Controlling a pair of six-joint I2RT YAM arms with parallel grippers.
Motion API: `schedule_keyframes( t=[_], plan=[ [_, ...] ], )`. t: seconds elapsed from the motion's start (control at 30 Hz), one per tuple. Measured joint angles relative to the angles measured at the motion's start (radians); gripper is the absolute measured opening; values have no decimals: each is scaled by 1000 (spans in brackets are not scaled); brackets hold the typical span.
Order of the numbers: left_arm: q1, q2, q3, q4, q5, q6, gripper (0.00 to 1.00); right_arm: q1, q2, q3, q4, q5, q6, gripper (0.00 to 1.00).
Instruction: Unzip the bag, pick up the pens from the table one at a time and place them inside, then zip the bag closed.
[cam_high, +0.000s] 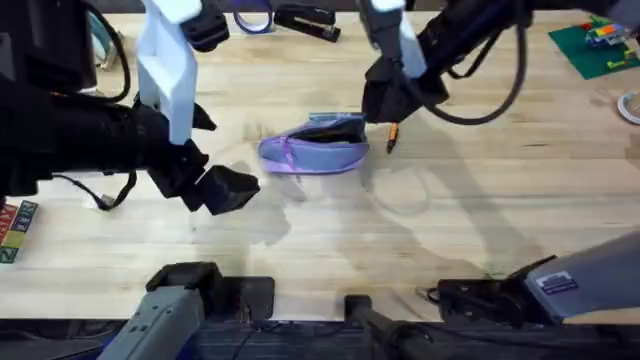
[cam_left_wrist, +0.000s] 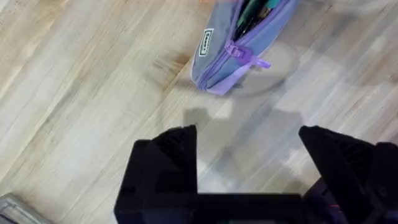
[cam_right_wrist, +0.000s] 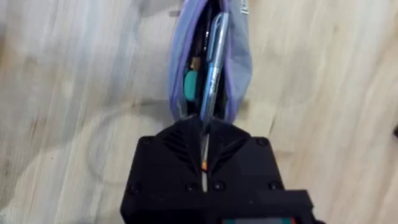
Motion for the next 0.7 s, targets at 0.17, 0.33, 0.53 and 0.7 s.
schedule_keyframes(
  t=[0.17, 0.33, 0.53, 0.7],
  plan=[
    [0, 0, 0, 0, 0, 0, 993, 25, 52, 0, 4, 0, 0, 32],
    [0, 0, 0, -1, 0, 0, 993, 53, 87, -3, 21, 0, 0, 32],
    [0, 0, 0, -2, 0, 0, 992, 70, 129, -8, 52, -1, 0, 32],
    [0, 0, 0, -2, 0, 0, 993, 77, 170, -10, 69, -1, 1, 32]
  ],
)
